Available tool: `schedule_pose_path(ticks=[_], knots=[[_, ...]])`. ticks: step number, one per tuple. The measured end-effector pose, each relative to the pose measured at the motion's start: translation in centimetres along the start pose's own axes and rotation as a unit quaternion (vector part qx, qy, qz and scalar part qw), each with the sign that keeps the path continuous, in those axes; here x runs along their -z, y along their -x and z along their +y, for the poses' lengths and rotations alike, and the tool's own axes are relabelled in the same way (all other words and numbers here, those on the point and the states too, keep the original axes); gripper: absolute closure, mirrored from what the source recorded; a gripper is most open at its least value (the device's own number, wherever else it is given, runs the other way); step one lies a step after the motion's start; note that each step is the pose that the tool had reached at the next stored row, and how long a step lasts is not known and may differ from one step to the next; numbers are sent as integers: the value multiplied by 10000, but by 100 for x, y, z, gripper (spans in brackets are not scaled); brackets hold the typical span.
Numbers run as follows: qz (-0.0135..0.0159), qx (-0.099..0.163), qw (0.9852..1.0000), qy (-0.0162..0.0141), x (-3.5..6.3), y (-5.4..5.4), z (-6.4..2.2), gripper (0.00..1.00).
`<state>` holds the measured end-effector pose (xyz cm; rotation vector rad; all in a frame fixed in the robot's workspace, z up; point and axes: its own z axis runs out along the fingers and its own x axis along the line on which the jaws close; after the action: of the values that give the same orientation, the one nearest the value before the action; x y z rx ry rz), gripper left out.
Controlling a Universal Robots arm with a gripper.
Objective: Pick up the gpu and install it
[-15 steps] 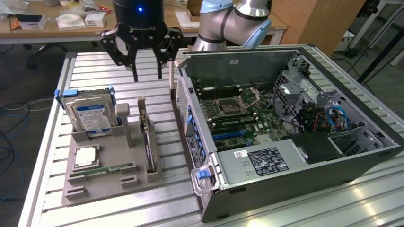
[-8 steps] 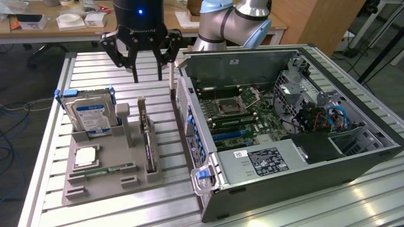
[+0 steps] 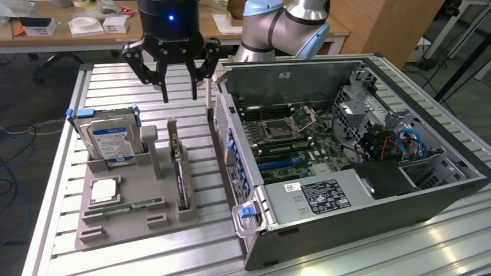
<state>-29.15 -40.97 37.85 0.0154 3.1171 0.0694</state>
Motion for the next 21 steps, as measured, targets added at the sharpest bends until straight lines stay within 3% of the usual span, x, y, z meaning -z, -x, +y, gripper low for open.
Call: schedule_pose_path(ticks=[21], knots=[[0,1,10000,-24,-56,-1,-3,47]])
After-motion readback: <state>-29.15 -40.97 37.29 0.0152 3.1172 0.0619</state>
